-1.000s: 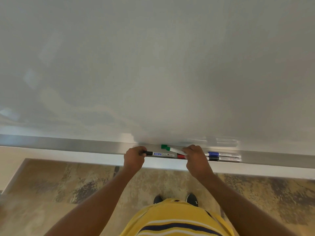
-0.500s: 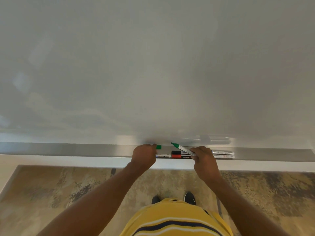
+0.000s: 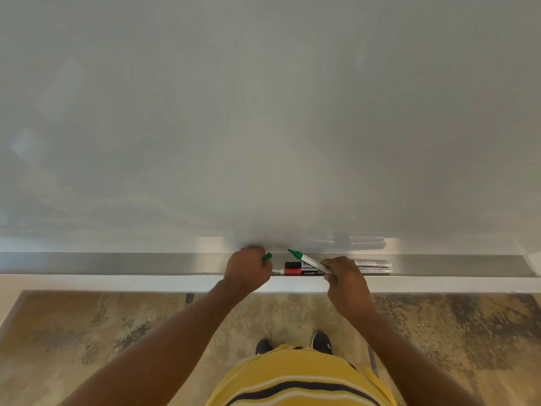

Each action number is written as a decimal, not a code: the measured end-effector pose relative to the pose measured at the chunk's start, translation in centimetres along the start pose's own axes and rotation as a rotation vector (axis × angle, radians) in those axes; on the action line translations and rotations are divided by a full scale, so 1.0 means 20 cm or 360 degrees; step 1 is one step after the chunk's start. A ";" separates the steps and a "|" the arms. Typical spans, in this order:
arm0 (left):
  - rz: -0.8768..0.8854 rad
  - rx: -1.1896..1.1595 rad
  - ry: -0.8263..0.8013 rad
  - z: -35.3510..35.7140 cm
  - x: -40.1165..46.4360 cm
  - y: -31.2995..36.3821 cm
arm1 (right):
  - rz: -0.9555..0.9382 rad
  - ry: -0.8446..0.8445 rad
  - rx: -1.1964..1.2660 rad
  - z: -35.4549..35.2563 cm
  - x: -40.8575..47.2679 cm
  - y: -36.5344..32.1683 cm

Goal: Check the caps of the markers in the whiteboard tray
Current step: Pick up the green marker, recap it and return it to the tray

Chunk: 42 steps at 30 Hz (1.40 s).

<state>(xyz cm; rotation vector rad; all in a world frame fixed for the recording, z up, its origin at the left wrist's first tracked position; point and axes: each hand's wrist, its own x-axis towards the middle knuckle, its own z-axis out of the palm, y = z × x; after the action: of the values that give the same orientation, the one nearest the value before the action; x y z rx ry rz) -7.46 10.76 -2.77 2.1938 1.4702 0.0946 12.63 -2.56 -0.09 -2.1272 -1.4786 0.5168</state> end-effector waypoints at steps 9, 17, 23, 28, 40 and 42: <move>-0.0313 -0.1413 -0.0048 -0.13 -0.25 0.16 | 0.0168 -0.0283 0.1037 -0.03 0.00 -0.26; -0.0272 -0.1560 -0.0098 -0.21 -0.32 0.23 | -0.0028 -0.0286 0.1026 -0.02 0.00 -0.34; -0.0099 -0.1670 -0.0047 -0.27 -0.34 0.23 | -0.0127 -0.0327 0.1039 -0.09 0.01 -0.38; -0.0128 -0.2091 0.0101 -0.32 -0.35 0.21 | -0.0306 -0.0062 0.0860 -0.25 0.05 -0.31; -0.0129 -0.2115 0.0264 -0.37 -0.35 0.25 | -0.0554 0.0079 0.0533 -0.42 0.03 -0.18; -0.0128 -0.2090 0.0269 -0.37 -0.35 0.26 | -0.0571 0.0078 0.0531 -0.42 0.03 -0.19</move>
<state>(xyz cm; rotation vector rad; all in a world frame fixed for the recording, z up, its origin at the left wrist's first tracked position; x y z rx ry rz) -8.43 5.73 7.44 1.0488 1.0321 0.9334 14.68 -2.38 8.83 -1.5674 -1.5752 0.5291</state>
